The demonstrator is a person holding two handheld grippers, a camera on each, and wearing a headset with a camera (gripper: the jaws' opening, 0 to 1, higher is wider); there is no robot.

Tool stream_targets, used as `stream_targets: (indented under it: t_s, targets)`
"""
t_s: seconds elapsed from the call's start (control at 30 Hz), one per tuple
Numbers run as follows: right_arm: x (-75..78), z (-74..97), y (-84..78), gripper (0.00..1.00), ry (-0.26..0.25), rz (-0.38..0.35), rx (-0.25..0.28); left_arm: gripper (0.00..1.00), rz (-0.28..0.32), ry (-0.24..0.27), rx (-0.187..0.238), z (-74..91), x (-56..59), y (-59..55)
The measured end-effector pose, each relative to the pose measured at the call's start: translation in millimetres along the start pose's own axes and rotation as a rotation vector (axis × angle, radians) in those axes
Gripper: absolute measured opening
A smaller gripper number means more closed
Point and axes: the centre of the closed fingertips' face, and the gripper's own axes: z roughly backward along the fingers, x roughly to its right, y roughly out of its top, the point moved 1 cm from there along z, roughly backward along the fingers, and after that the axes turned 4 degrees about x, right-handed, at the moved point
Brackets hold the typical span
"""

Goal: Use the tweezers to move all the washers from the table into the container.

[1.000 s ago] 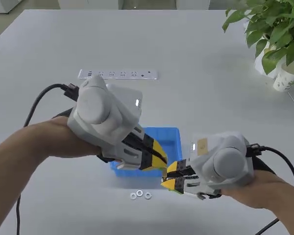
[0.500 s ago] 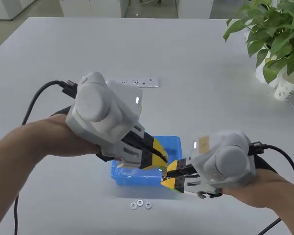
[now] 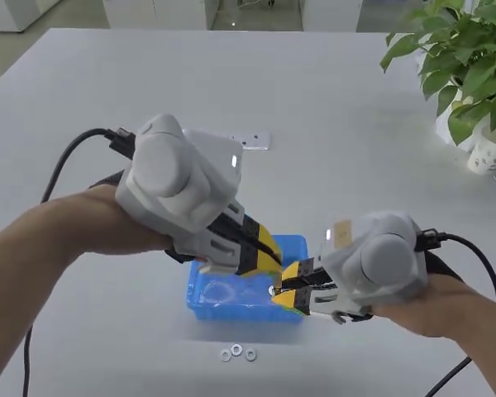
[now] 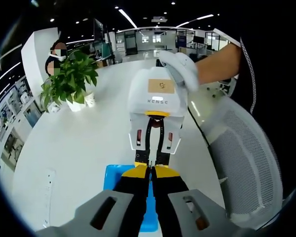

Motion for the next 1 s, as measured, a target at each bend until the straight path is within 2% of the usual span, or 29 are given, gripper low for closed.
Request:
stream_targets:
  t_s: [0.43,1.0]
  targets:
    - [15.1,-14.7,-11.6,0.1,0.015,-0.014,-0.012,0.06,0.015,0.0,-0.021,-8.3,-15.7,-15.2]
    - [22.6,-36.8,-32.3,0.1,0.038,-0.073,-0.036,0.06,0.048,-0.025,-0.065,-22.2,-27.5,-40.4]
